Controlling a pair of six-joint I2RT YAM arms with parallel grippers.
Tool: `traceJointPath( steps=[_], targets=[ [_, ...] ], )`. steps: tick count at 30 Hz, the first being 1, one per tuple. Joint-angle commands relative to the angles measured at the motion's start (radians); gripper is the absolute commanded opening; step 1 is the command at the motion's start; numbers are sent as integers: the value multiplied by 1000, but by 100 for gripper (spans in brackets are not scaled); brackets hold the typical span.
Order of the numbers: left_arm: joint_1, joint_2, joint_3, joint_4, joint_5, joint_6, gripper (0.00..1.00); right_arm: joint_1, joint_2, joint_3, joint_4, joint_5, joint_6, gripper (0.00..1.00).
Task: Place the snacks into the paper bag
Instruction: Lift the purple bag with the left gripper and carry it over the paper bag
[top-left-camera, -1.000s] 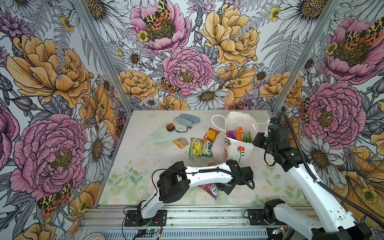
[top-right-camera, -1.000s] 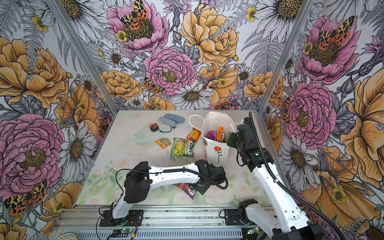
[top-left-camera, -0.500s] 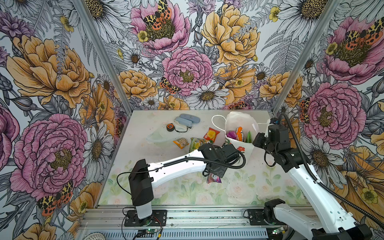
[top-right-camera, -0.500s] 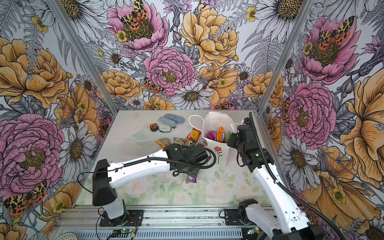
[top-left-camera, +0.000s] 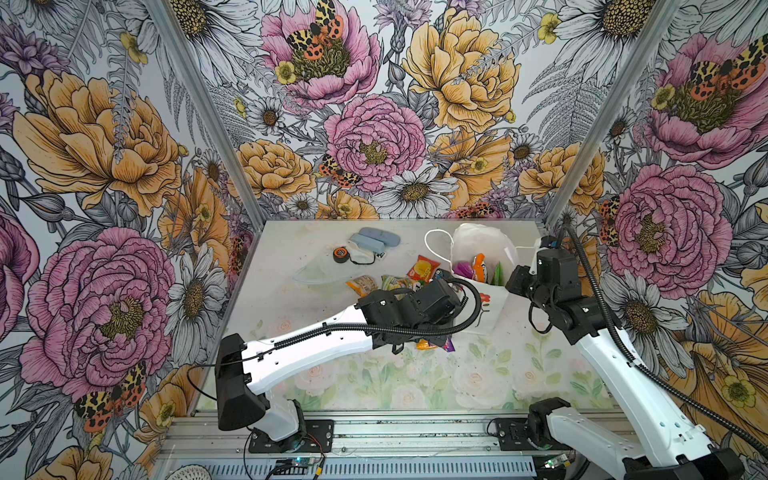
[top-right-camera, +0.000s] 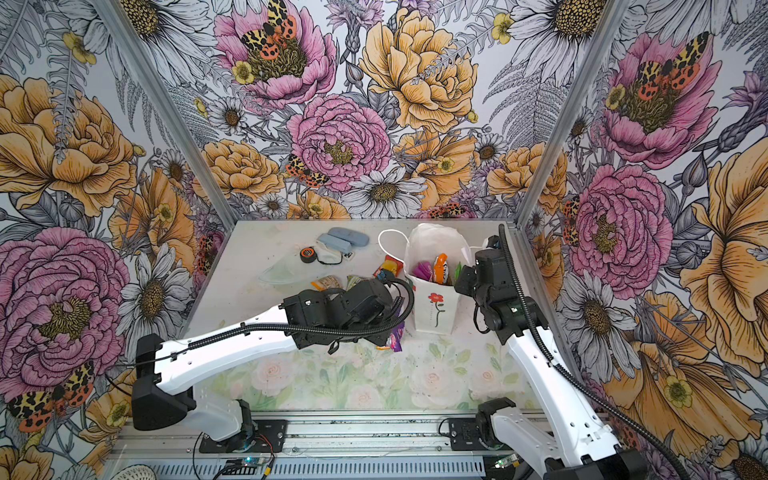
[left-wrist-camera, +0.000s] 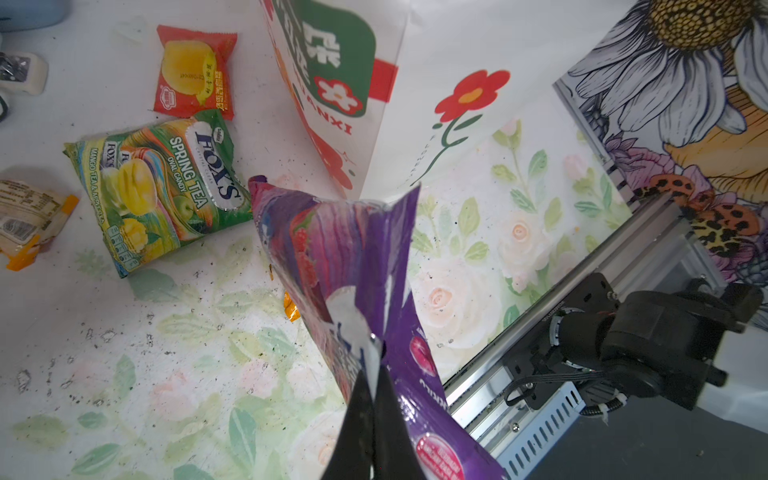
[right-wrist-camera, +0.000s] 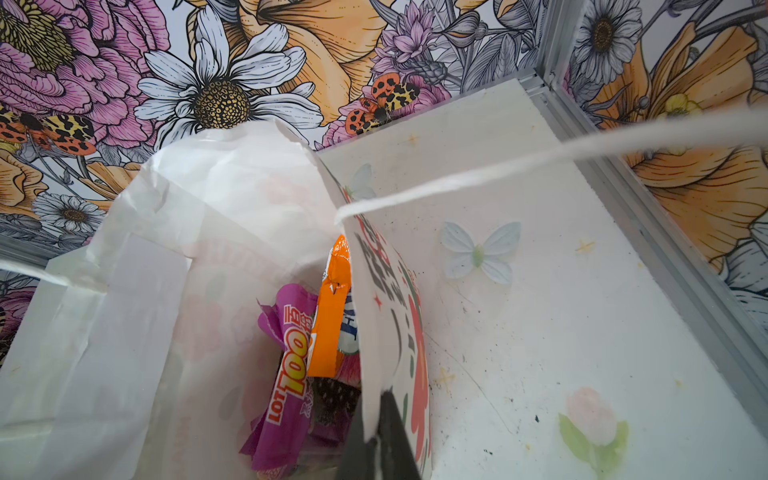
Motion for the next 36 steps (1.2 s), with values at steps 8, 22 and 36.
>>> traceJointPath(
  steps=[8,22,36],
  targets=[
    [13,-123,-11,152,-70,119,0,-8,-20,20,44,20,-8,0],
    [49,-116,157,212,-54,267,0,-7,-4,31,42,-7,-19,0],
    [139,82,507,253,159,325,0,-7,-6,18,44,-28,-22,0]
  ],
)
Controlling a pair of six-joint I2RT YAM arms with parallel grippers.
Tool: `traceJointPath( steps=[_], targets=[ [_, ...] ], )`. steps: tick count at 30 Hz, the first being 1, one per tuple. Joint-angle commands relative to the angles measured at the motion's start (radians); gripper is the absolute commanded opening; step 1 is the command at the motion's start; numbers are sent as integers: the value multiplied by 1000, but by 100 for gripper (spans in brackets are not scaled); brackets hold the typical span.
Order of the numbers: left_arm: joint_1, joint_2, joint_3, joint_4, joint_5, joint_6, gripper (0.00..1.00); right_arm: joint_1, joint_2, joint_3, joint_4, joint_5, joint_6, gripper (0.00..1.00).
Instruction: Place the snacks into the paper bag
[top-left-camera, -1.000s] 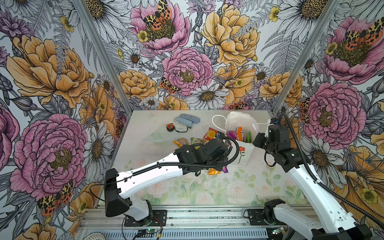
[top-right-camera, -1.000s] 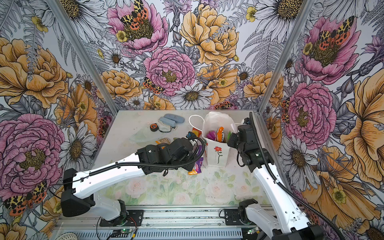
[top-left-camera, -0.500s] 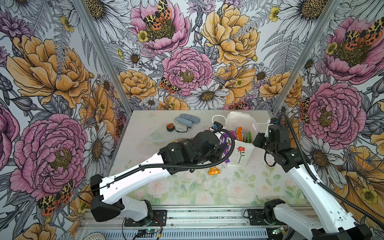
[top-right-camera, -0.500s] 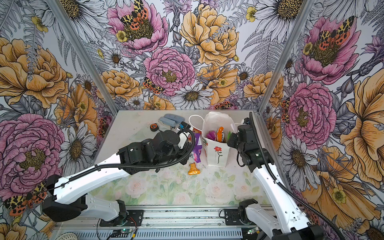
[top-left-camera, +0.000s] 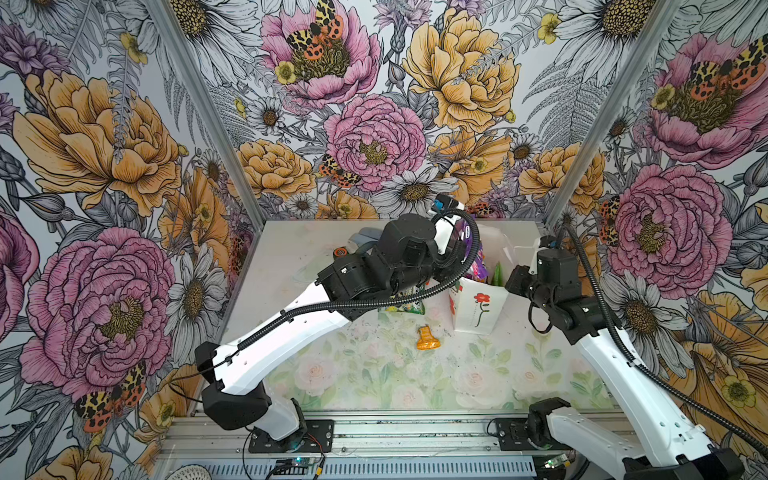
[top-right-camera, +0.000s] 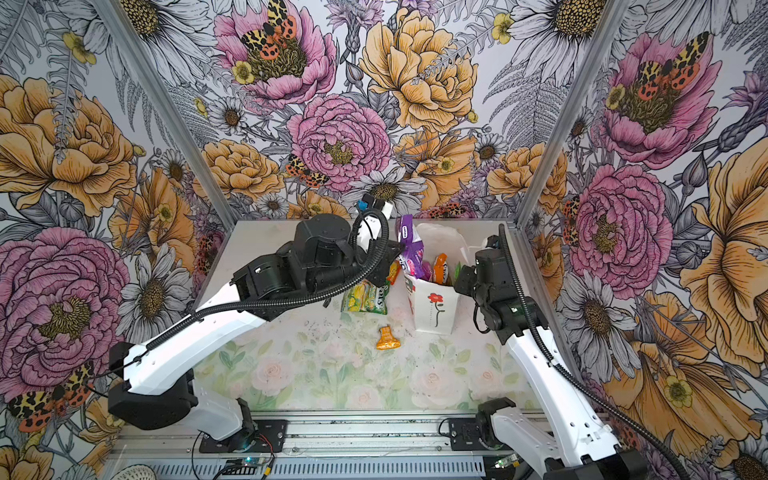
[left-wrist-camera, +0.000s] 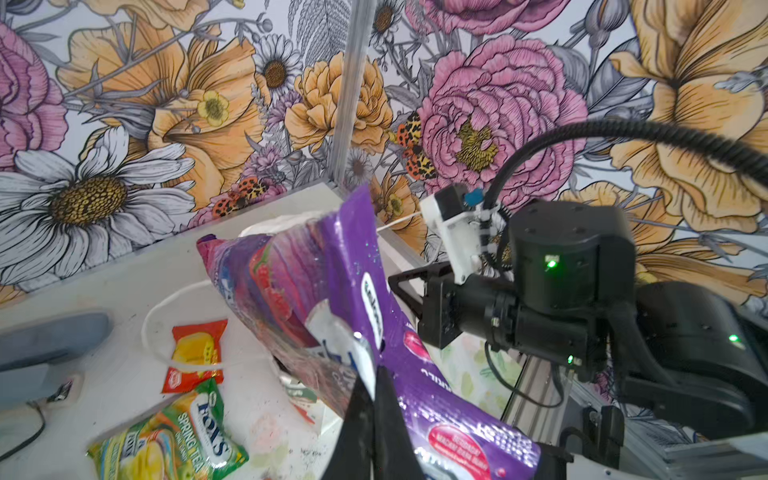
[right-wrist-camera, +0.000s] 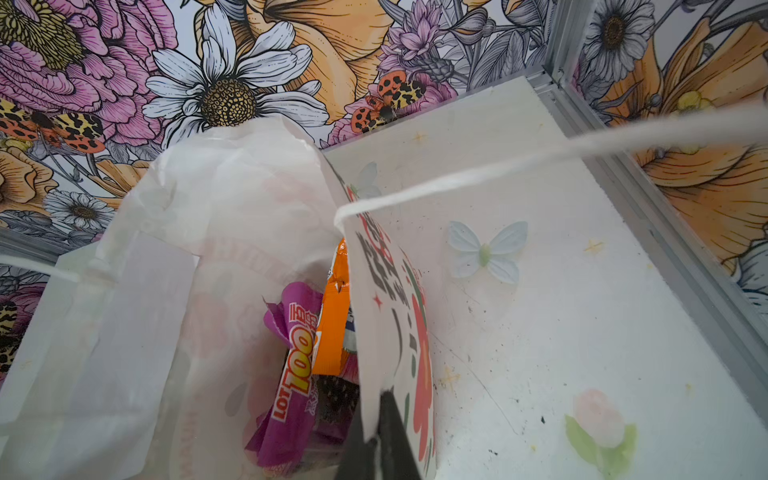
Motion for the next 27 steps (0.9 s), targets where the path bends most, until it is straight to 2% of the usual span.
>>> traceJointPath(
  steps=[1,14,20,27],
  targets=[
    [33,49,99,38,89,23,0,-8,-4,18,41,-10,-22,0],
    [75,248,334,0,187,18,0,-7,12,36,41,-38,-51,0],
    [94,409,487,-114,214,-4,0,-7,14,41,44,-46,-62,0],
    [109,466,509,-149,225,-31,0,-8,14,48,44,-65,-70,0]
  ],
)
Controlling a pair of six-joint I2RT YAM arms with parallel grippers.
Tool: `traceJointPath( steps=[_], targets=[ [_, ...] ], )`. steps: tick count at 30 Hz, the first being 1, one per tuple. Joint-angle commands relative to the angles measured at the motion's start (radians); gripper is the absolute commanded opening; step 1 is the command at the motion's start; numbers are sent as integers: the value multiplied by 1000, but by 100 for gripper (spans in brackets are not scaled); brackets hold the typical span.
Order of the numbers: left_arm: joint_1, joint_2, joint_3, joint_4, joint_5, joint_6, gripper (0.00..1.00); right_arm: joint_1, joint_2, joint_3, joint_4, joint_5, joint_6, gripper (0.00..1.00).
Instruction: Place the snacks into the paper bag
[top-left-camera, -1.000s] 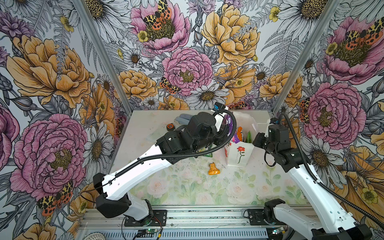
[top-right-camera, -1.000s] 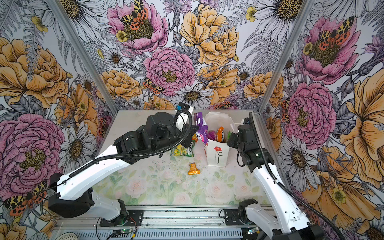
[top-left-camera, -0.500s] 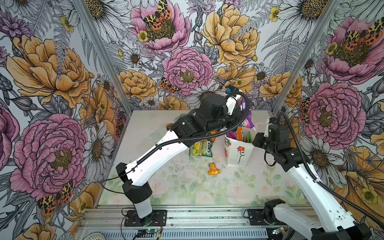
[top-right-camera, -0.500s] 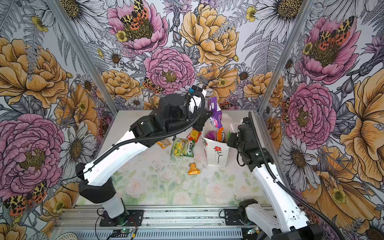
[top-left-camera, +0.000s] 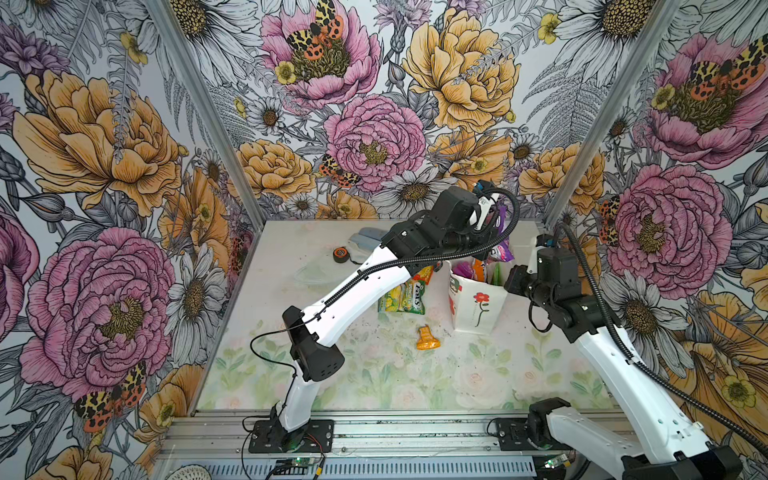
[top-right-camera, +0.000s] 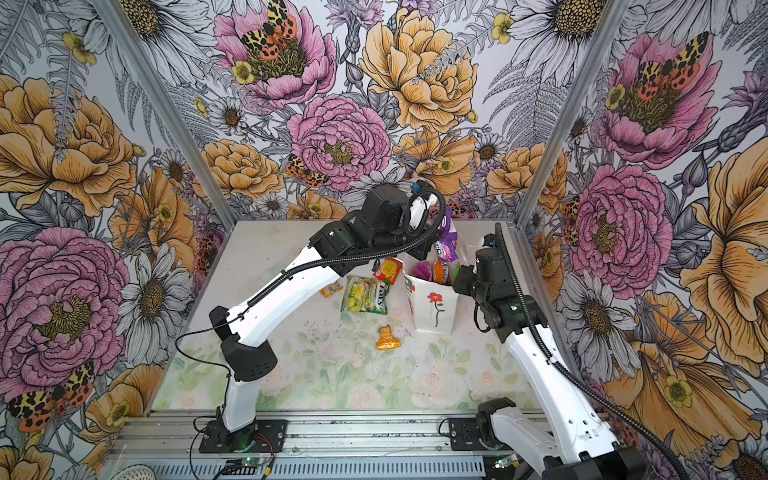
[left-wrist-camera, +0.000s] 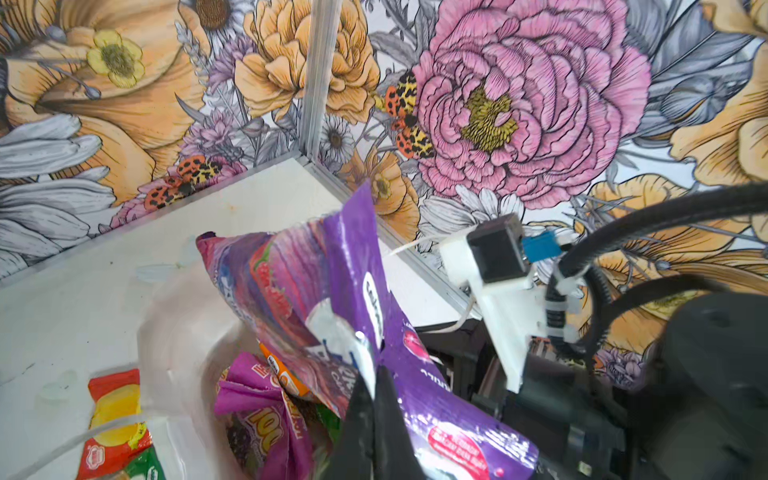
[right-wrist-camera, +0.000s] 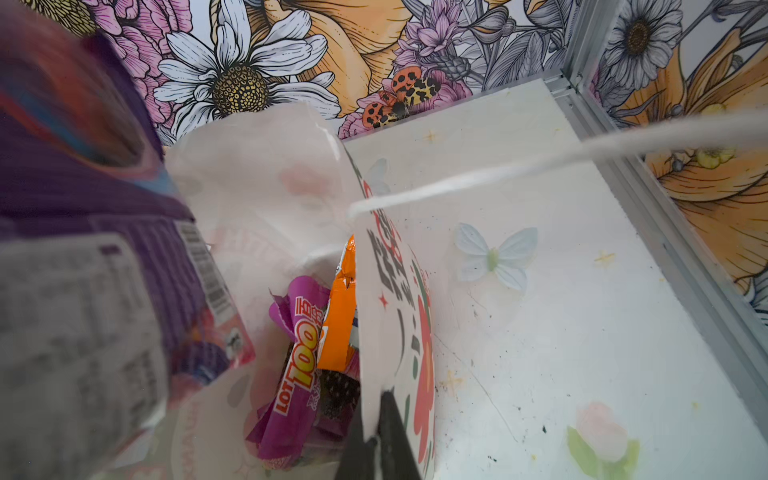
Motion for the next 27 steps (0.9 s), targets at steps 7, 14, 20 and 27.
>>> traceJointPath(
  steps=[7,14,20,27],
  targets=[
    [26,24,51,-30,34,-48,0,-6,9,59,32,-35,-18,0],
    [46,63,93,-124,-29,-77,0,-6,23,67,32,-30,-10,0],
    [56,96,125,-177,3,-104,0,-6,29,70,32,-35,-8,0],
    [69,112,134,-237,1,-153,0,-6,30,75,31,-43,-5,0]
  ],
)
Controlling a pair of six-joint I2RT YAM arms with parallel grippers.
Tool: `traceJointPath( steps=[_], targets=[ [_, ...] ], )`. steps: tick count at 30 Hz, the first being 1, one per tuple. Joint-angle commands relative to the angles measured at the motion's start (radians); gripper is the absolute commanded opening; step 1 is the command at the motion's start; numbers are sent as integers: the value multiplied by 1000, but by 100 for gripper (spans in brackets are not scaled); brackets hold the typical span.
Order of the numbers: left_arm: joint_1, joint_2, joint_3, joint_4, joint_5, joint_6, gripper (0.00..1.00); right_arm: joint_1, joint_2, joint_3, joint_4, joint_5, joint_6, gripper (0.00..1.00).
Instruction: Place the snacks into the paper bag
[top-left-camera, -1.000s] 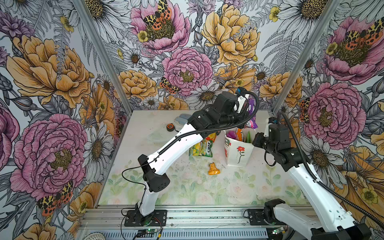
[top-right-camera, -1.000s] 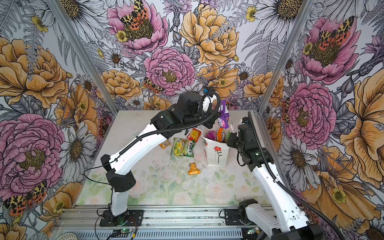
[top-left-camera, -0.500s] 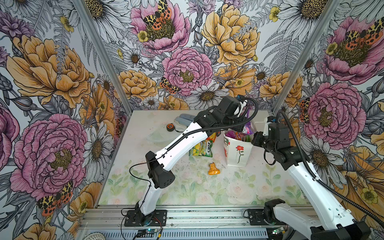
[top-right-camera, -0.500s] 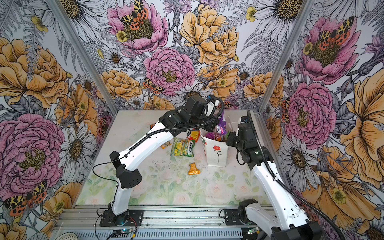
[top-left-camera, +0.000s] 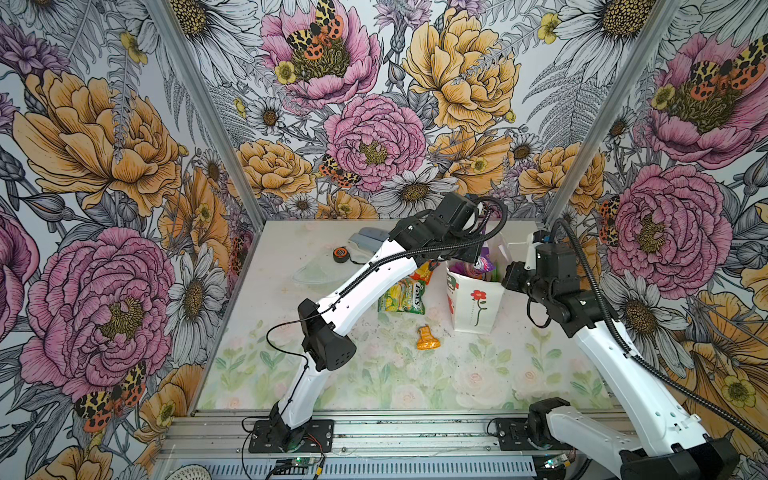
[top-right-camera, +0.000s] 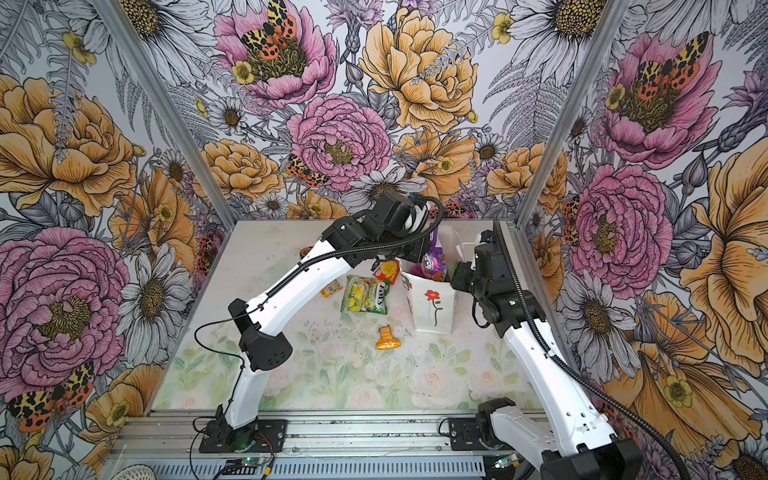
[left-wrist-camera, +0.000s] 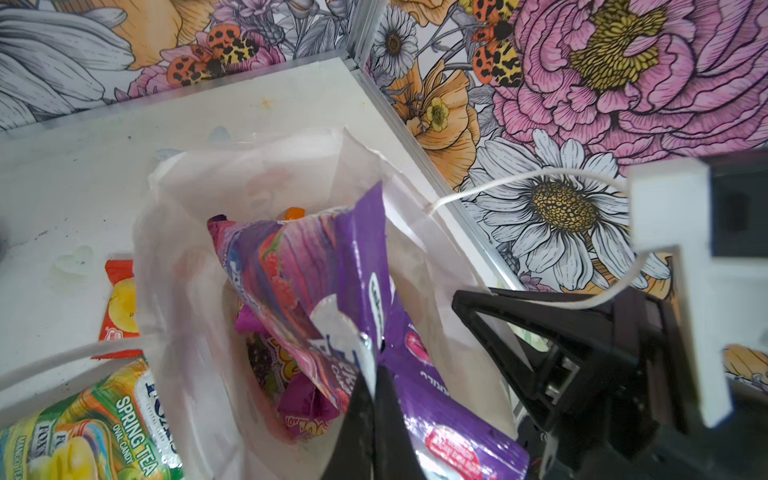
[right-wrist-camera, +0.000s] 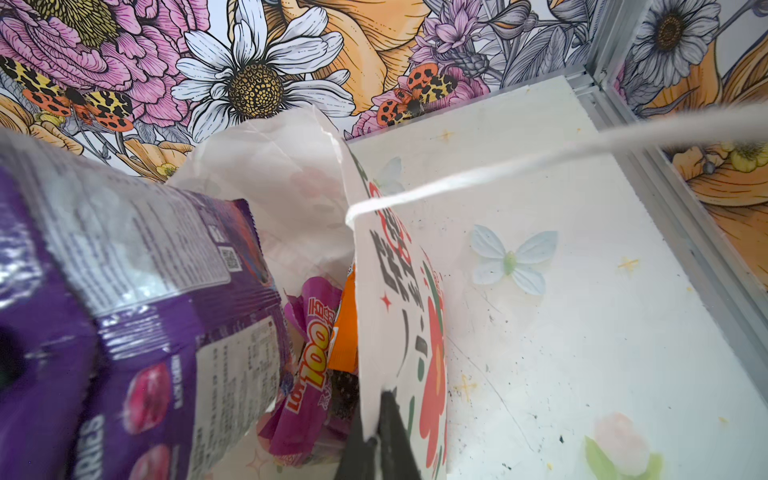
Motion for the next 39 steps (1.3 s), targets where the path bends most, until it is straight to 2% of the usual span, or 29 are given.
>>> traceJointPath(
  steps=[1,6,15,27,33,39],
  targets=[
    [14,-1,36,-31,-2,-38,0,-6,-4,43,29,-8,-6,0],
    [29,15,35,-56,37,-62,0,-6,-2,43,28,-15,1,0],
    [43,68,77,-89,36,-76,0,-6,-5,33,28,-17,10,0],
    [-6,91,251,-87,81,-40,0,-6,-6,27,28,-7,12,0],
    [-27,93,295,-44,162,-35,0,-9,-23,22,25,63,-26,0],
    [-4,130,296,37,269,-68,0,-12,-23,11,27,56,-30,0]
  ],
)
